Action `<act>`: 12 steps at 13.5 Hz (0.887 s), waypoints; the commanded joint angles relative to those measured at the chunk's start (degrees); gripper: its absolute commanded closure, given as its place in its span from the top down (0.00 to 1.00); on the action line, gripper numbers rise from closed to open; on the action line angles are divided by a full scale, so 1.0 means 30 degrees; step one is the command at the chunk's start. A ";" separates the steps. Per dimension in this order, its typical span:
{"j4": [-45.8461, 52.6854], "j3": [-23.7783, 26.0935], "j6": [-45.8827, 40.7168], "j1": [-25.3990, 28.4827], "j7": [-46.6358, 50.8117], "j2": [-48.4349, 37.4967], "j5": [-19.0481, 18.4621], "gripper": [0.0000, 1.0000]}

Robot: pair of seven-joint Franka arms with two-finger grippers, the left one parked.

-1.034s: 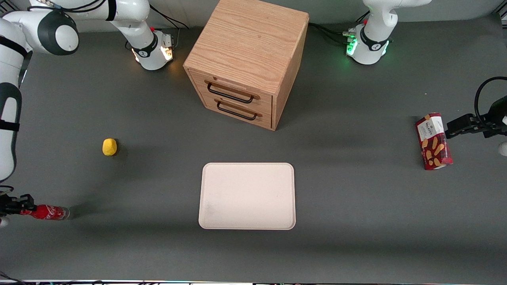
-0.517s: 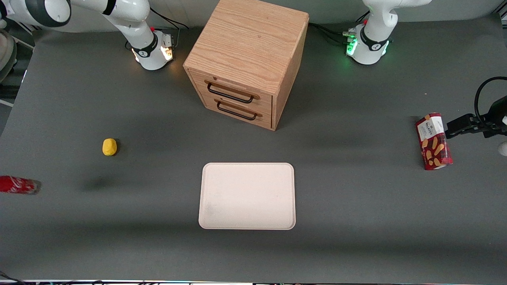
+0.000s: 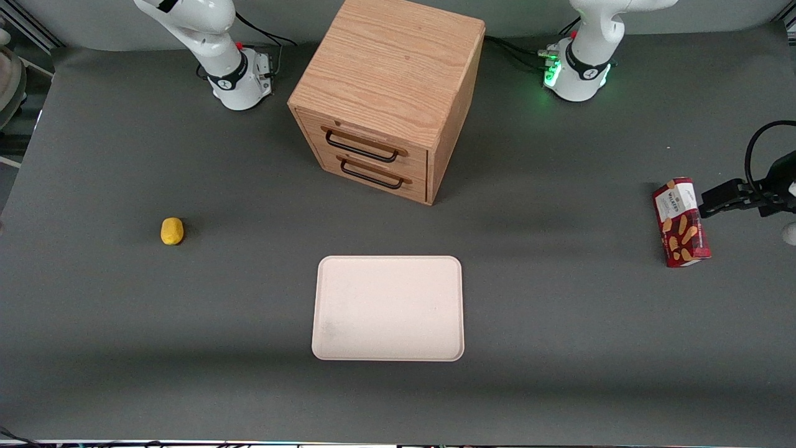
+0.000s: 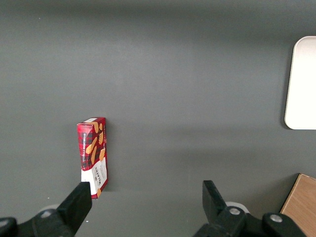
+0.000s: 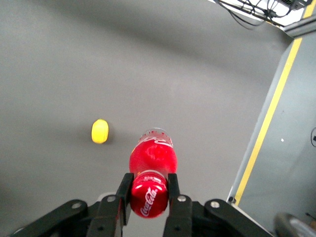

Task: Place coke bottle on tray
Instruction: 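Lower the right gripper and close it around the bottle's middle, then lift the bottle and carry it over the white tray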

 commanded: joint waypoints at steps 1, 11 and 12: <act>-0.0700 -0.1973 -0.0416 0.1623 -0.0343 -0.1087 0.0506 0.00; -0.0729 -0.1946 -0.0798 0.8588 0.6469 -0.1031 0.2646 0.00; -0.0729 -0.1946 -0.0769 0.9439 0.7730 -0.0886 0.2997 0.00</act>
